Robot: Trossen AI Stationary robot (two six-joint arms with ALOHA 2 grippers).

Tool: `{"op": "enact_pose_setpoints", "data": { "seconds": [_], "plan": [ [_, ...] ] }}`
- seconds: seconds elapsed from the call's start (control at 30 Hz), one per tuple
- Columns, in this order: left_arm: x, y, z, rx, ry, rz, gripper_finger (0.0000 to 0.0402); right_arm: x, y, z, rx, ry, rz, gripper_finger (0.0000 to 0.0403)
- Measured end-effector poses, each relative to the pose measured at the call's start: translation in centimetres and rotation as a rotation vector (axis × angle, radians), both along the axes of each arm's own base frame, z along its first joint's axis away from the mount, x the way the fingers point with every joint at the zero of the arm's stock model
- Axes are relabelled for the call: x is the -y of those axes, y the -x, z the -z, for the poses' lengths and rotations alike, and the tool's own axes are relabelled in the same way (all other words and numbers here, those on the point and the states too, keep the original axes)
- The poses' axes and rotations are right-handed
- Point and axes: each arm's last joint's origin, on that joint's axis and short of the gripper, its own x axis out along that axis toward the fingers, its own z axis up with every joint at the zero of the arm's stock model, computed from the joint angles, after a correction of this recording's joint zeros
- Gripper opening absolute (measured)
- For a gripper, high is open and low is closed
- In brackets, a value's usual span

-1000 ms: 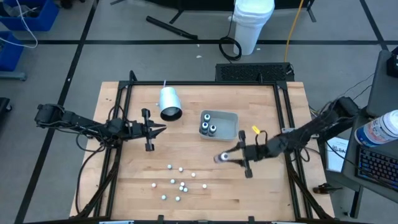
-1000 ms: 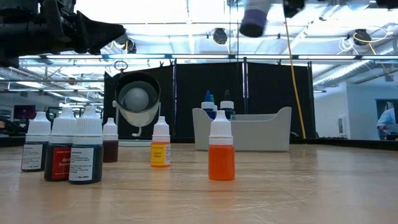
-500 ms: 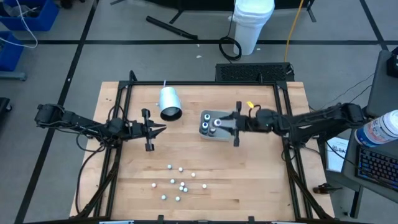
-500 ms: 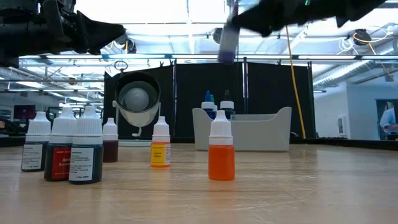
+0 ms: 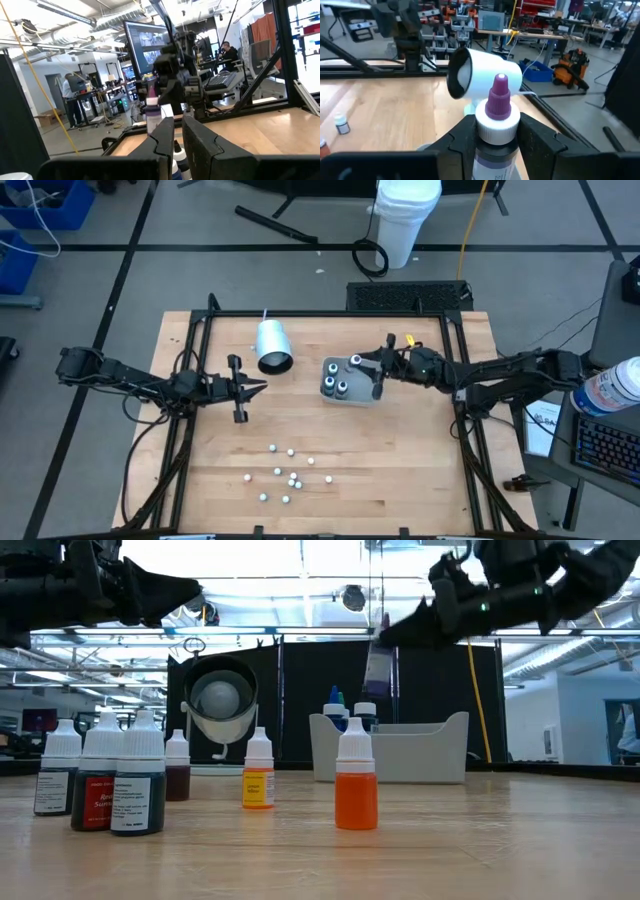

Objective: Pick & Place food coloring
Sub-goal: Put the violet food coloring bottle into the gray bin

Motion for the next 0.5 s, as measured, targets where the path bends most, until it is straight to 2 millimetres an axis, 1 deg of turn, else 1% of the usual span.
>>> {"op": "enact_pose_setpoints", "data": {
  "seconds": [0.13,0.3,0.5],
  "plan": [
    [0.0,0.0,0.0,-0.001,0.000,0.000,0.0047,0.0,0.2,2.0,-0.013,-0.019,0.002,0.0118],
    [0.0,0.0,0.0,-0.001,0.000,0.000,0.0047,0.1,-0.4,3.6,-0.047,-0.032,0.005,0.0117],
    [0.0,0.0,0.0,-0.001,0.000,0.000,0.0047,0.7,-1.2,4.9,-0.033,-0.041,0.026,0.0117]
  ]
}}
